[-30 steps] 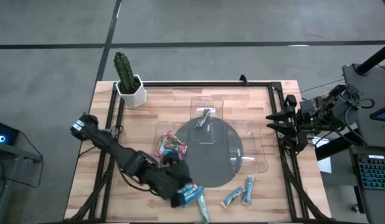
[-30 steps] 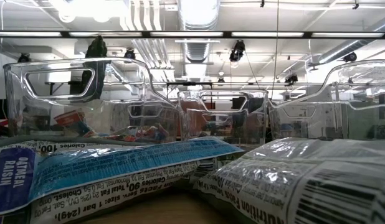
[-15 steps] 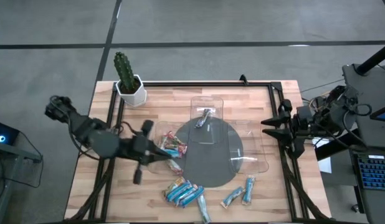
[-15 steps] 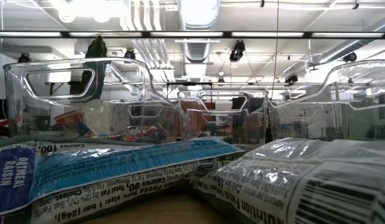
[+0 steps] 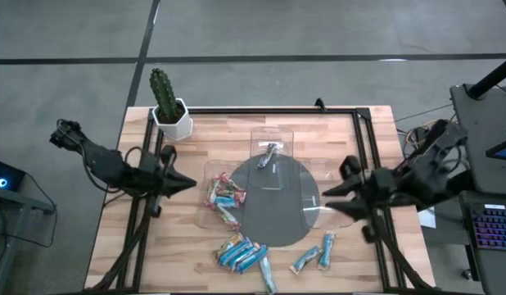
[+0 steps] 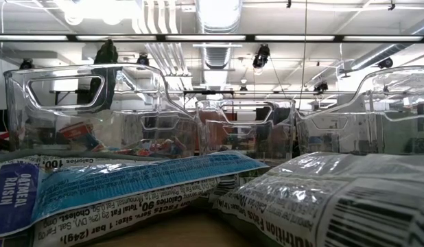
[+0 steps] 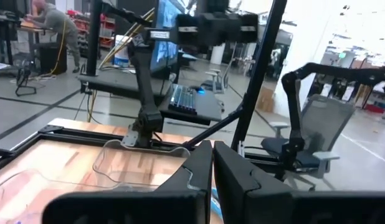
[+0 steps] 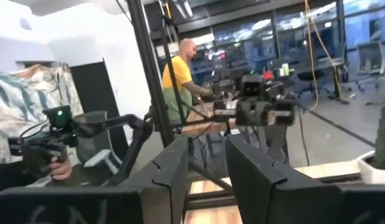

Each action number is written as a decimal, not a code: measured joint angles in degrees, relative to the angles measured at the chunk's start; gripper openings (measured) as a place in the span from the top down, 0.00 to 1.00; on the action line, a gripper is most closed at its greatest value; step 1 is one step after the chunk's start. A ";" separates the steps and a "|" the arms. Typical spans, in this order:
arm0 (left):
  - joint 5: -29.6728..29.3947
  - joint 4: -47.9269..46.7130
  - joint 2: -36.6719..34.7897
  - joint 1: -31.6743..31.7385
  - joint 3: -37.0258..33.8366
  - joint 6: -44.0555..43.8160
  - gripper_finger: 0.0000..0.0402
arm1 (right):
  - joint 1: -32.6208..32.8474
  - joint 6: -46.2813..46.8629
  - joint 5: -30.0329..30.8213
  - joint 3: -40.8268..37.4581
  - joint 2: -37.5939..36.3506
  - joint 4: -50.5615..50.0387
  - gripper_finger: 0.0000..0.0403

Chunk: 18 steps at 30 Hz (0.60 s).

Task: Pick and place Granola Bars by type
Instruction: Put the blue granola bar into the top transparent bin

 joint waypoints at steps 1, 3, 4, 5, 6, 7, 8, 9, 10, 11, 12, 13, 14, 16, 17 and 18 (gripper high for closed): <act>0.00 -0.05 -1.01 0.00 -0.75 -0.05 1.00 | -0.31 0.57 0.19 1.29 1.85 0.00 0.75; 0.00 -0.02 -2.72 0.00 -1.85 0.01 1.00 | -0.99 1.10 0.35 4.63 5.62 -0.20 0.74; 0.00 0.07 -3.44 0.00 -2.30 0.01 1.00 | -1.36 0.98 0.40 6.80 7.68 -0.74 0.72; 0.00 -0.04 -4.02 0.00 -2.59 0.01 1.00 | -1.74 0.37 0.40 9.15 9.67 -1.60 0.71; 0.00 -0.16 -4.52 0.00 -2.75 0.01 1.00 | -2.13 -0.12 0.40 11.64 11.65 -3.08 0.69; 0.00 -0.15 -4.87 0.00 -2.89 0.02 1.00 | -2.51 -0.03 0.28 14.22 13.49 -5.51 0.67; 0.00 -0.16 -5.12 0.00 -3.03 0.02 1.00 | -2.89 0.89 0.21 16.90 15.28 -8.55 0.64; 0.00 -0.19 -5.37 0.00 -3.14 0.02 1.00 | -3.27 2.50 0.13 19.43 16.87 -12.16 0.62; 0.00 -0.21 -5.58 0.00 -3.19 0.03 1.00 | -3.64 4.72 0.12 22.00 18.44 -15.93 0.59; 0.00 -0.24 -5.70 0.00 -3.21 0.03 1.00 | -4.02 6.96 0.00 24.46 19.91 -19.93 0.55; 0.00 -0.25 -5.82 0.00 -3.25 0.03 1.00 | -4.35 9.11 -0.24 27.01 21.35 -24.14 0.52; 0.02 -0.39 -5.86 0.00 -3.29 0.03 1.00 | -4.83 11.24 -1.16 29.35 22.76 -28.09 0.49; 0.02 -0.54 -5.86 0.00 -3.30 0.03 1.00 | -5.38 13.18 -2.41 31.61 24.12 -32.00 0.46; 0.02 -0.80 -5.86 0.00 -3.30 0.05 1.00 | -6.41 16.65 -5.23 35.81 27.06 -38.88 0.39; 0.02 -0.89 -5.86 0.00 -3.30 0.05 1.00 | -6.89 18.05 -6.82 37.72 28.59 -41.51 0.36; 0.02 -0.98 -5.86 0.00 -3.30 0.05 1.00 | -7.33 18.94 -8.32 39.50 30.14 -43.71 0.34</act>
